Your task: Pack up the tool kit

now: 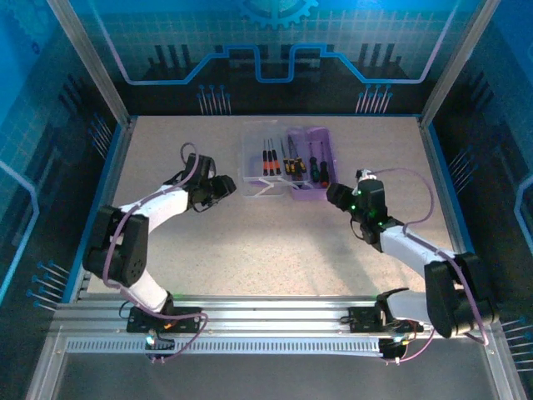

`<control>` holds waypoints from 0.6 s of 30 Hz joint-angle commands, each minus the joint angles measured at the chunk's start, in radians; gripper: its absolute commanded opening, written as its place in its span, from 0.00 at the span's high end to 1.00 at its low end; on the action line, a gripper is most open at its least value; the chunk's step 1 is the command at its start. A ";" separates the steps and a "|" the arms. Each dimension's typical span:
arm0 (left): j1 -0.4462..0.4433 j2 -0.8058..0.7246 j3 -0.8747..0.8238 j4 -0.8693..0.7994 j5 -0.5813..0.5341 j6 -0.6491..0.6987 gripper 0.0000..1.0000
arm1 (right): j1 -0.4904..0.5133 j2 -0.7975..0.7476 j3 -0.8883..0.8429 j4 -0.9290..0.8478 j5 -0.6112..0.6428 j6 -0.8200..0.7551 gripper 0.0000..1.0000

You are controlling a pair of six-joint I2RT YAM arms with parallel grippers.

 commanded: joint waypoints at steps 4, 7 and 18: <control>0.005 0.159 0.151 0.053 0.151 0.080 0.55 | -0.048 0.049 0.095 -0.087 -0.031 -0.023 0.38; 0.006 0.229 0.197 0.037 0.165 0.097 0.62 | -0.069 0.054 0.114 -0.114 -0.053 -0.031 0.37; 0.006 0.320 0.222 0.078 0.193 0.139 0.79 | -0.081 -0.010 0.059 -0.133 -0.030 -0.060 0.50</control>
